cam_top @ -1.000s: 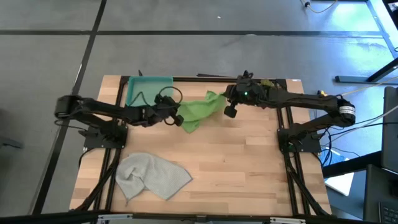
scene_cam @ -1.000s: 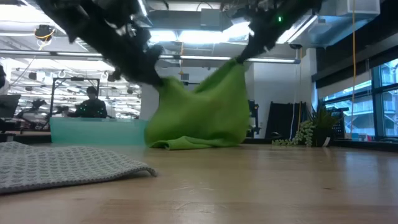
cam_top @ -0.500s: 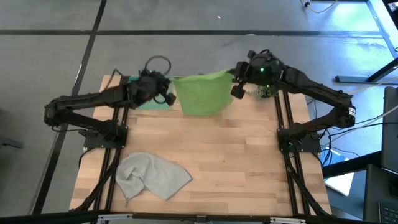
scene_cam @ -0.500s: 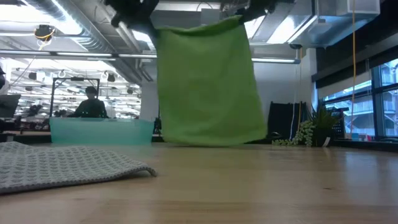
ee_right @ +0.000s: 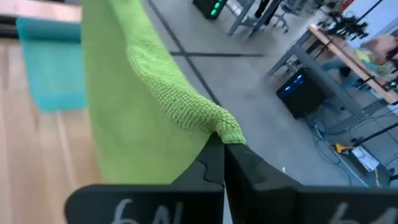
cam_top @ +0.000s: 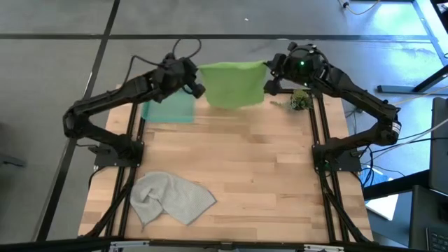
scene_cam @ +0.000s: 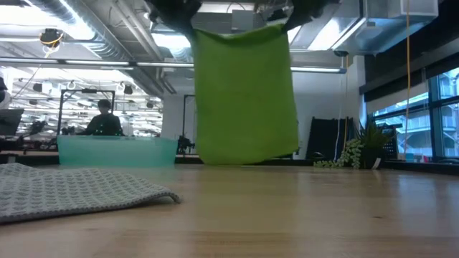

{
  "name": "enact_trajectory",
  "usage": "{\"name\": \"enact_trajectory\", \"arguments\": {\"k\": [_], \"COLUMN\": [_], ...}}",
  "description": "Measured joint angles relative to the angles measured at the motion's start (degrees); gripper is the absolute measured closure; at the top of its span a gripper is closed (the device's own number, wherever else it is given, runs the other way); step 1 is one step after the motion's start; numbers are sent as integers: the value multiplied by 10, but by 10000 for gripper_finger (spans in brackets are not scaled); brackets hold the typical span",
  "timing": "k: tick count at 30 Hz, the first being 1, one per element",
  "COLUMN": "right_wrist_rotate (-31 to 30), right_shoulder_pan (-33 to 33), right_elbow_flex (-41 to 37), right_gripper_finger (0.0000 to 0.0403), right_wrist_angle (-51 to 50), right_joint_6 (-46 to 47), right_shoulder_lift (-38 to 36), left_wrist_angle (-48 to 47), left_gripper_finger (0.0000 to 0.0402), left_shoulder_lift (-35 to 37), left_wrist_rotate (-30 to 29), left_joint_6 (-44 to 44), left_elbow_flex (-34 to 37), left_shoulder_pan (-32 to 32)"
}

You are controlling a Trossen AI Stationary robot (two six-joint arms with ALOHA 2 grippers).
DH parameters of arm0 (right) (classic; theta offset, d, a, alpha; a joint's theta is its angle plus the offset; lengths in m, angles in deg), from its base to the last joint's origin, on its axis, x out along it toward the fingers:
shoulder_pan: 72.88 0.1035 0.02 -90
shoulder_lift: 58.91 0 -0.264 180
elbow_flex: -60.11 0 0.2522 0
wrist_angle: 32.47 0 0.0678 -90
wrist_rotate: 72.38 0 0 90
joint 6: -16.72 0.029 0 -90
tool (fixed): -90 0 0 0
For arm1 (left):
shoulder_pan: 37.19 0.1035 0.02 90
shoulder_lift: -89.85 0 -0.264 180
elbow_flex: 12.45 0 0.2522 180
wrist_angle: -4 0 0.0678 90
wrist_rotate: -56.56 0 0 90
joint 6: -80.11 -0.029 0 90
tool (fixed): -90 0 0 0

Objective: Roll microfiber towels into tight, uniform cylinder then place into a basket
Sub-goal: Roll the green towel

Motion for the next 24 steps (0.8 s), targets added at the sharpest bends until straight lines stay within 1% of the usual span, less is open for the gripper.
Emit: {"name": "enact_trajectory", "arguments": {"k": [4, 8, 11, 19, 24], "right_wrist_rotate": [2, 2, 0, -7, -6], "right_shoulder_pan": [20, 55, 79, 151, 208], "right_elbow_flex": [-2, -50, -102, -242, -308], "right_gripper_finger": [402, 402, 402, 402, 402], "right_wrist_angle": [-72, -100, -97, -73, -66], "right_joint_6": [28, 56, 85, 194, 263], "right_shoulder_lift": [-1, -10, -28, -93, -133], "left_wrist_angle": [-28, -73, -107, -219, -252], "left_gripper_finger": [401, 401, 401, 401, 401], "left_shoulder_lift": [-13, -20, -25, -47, -70], "left_wrist_rotate": [1, 1, 1, 2, 10], "left_joint_6": [4, 30, 54, 174, 252], "left_elbow_flex": [0, 0, 0, 2, 22], "left_shoulder_pan": [-25, -69, -102, -192, -249]}}
